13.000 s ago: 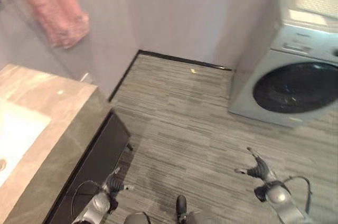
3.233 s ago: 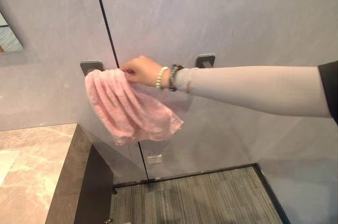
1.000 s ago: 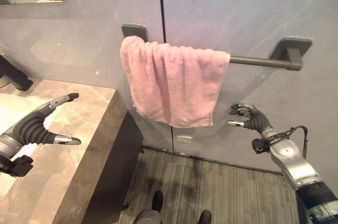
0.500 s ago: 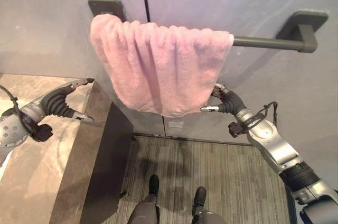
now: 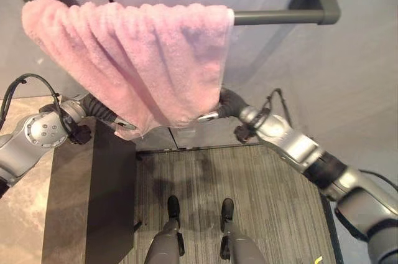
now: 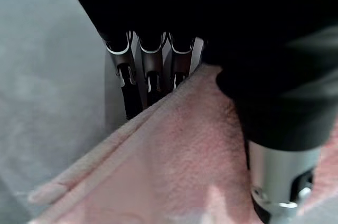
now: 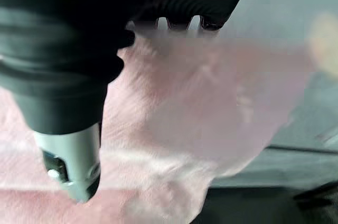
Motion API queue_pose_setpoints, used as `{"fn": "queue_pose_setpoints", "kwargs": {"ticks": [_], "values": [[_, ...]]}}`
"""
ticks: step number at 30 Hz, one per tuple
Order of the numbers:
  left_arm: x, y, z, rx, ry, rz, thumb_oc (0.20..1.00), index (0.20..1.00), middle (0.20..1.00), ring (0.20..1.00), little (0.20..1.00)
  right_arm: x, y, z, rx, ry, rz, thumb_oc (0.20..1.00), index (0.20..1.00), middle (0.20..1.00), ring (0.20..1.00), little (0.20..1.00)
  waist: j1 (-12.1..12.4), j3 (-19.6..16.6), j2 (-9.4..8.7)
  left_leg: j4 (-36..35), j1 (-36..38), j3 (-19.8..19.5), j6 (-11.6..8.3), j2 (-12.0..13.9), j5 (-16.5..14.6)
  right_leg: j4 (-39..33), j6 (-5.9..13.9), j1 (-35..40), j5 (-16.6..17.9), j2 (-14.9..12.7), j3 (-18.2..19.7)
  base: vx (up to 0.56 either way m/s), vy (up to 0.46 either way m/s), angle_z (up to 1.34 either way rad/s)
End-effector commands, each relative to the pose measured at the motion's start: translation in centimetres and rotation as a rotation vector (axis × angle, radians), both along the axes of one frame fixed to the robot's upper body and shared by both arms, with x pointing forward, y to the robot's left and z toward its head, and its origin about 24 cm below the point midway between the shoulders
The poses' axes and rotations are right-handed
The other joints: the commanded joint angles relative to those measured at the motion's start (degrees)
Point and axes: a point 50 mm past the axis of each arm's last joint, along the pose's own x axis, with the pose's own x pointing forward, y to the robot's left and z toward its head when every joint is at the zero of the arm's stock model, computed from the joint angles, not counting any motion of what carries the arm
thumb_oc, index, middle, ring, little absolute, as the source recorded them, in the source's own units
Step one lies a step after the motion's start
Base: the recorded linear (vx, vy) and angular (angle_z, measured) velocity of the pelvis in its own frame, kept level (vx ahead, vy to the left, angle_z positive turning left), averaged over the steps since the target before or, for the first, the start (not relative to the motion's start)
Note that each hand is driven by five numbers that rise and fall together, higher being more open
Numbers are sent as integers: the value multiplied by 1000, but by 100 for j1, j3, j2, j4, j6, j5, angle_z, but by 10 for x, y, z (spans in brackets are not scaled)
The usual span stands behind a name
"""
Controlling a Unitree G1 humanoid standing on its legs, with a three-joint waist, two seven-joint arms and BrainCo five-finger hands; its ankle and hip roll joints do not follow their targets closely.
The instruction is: Put brush and paste in cup on sink, flatten towel.
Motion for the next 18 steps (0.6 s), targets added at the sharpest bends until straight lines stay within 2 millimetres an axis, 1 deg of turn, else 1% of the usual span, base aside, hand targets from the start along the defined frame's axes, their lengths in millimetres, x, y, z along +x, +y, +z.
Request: {"fn": "queue_pose_setpoints", "kwargs": {"ticks": [1, 2, 3, 4, 5, 6, 8, 9, 10, 12, 13, 14, 16, 17, 18], "values": [[2, 3, 34, -75, -140, 19, 677, 677, 677, 677, 677, 2, 21, 21, 93, -36, 45, 200, 200, 200, 200, 200, 82, -269, -168, 16, 38, -54, -87, -9, -168, -5, 838, 268, 482, -911, -127, 11, -10, -14], [1, 2, 32, -78, -119, 9, 589, 589, 589, 589, 589, 3, 27, 20, 85, -32, 51, 200, 200, 200, 200, 200, 101, -283, -159, 16, 51, -57, -89, -8, -169, -5, 833, 274, 462, -908, -120, 12, -11, -10], [0, 2, 31, -88, -109, 7, 382, 382, 382, 382, 382, 1, 31, 19, 85, -29, 62, 200, 200, 200, 200, 200, 106, -296, -163, 16, 67, -55, -96, 2, -169, -5, 826, 287, 430, -905, -127, 10, -28, -9], [0, 2, 28, -120, -105, 11, 200, 200, 200, 200, 200, -1, 35, 17, 91, -24, 73, 200, 200, 200, 200, 200, 118, -303, -169, 16, 76, -57, -104, 10, -165, -5, 818, 307, 390, -895, -137, 11, -50, -4], [-2, 1, 23, -143, -95, 4, 200, 200, 200, 200, 200, -3, 33, 13, 103, -10, 77, 200, 200, 200, 200, 200, 114, -322, -176, 16, 77, -90, -110, 24, -157, -5, 798, 338, 322, -876, -177, 4, -41, -1], [-2, 2, 23, -144, -94, 6, 200, 200, 200, 200, 200, -3, 34, 13, 102, -9, 79, 200, 200, 200, 200, 200, 101, -325, -171, 16, 76, -94, -110, 25, -157, -5, 797, 340, 320, -876, -181, 14, -47, 1], [-11, 4, 20, -183, -107, 4, 200, 200, 200, 200, 200, -9, 26, 12, 110, -29, 83, 200, 200, 200, 200, 200, 124, -351, -191, 16, 68, -174, -120, 40, -149, -5, 762, 398, 216, -845, -263, 13, -52, 3], [-12, 4, 20, -184, -107, 6, 216, 216, 216, 216, 216, -9, 26, 12, 109, -29, 85, 200, 200, 200, 200, 200, 113, -351, -187, 16, 68, -176, -120, 40, -149, -5, 762, 399, 216, -845, -265, 6, -66, 7], [-18, 6, 23, -217, -135, -1, 244, 244, 244, 244, 244, -14, 16, 16, 144, -50, 90, 200, 200, 200, 200, 200, 148, -347, -212, 16, 56, -233, -129, 52, -137, -5, 748, 422, 161, -815, -298, 0, -53, 7], [-27, 6, 28, -285, -189, -12, 256, 256, 256, 256, 256, -25, 5, 21, 244, -33, 124, 200, 200, 200, 200, 200, 165, -346, -237, 16, 40, -288, -136, 70, -121, -5, 733, 432, 117, -796, -323, -6, -50, 18], [-28, 7, 28, -286, -188, -9, 263, 263, 263, 263, 263, -25, 6, 21, 243, -32, 126, 200, 200, 200, 200, 200, 148, -351, -231, 16, 41, -291, -137, 70, -121, -5, 733, 433, 115, -795, -326, -17, -36, 19], [-37, 10, 30, -392, -240, -15, 241, 241, 241, 241, 241, -45, -8, 35, 327, -80, 190, 200, 200, 200, 200, 200, 141, -345, -261, 16, 21, -337, -145, 82, -108, -5, 721, 436, 65, -784, -345, -12, -21, 9], [-39, 11, 30, -393, -240, -11, 216, 216, 216, 216, 216, -46, -8, 35, 326, -78, 193, 200, 200, 200, 200, 200, 118, -354, -255, 16, 18, -341, -146, 83, -107, -5, 720, 436, 64, -782, -350, -6, -27, 4], [-50, 12, 16, -613, -232, -44, 235, 235, 235, 235, 235, -69, -28, 37, 480, -70, 249, 200, 200, 200, 200, 200, 100, -352, -280, 16, 10, -418, -130, 82, -113, -5, 687, 478, -16, -772, -379, 1, -33, 8], [-50, 12, 16, -614, -230, -43, 231, 231, 231, 231, 231, -69, -28, 36, 480, -69, 249, 200, 200, 200, 200, 200, 94, -363, -279, 16, 5, -422, -130, 82, -113, -5, 687, 475, -17, -771, -383, 10, -48, 19]]}}
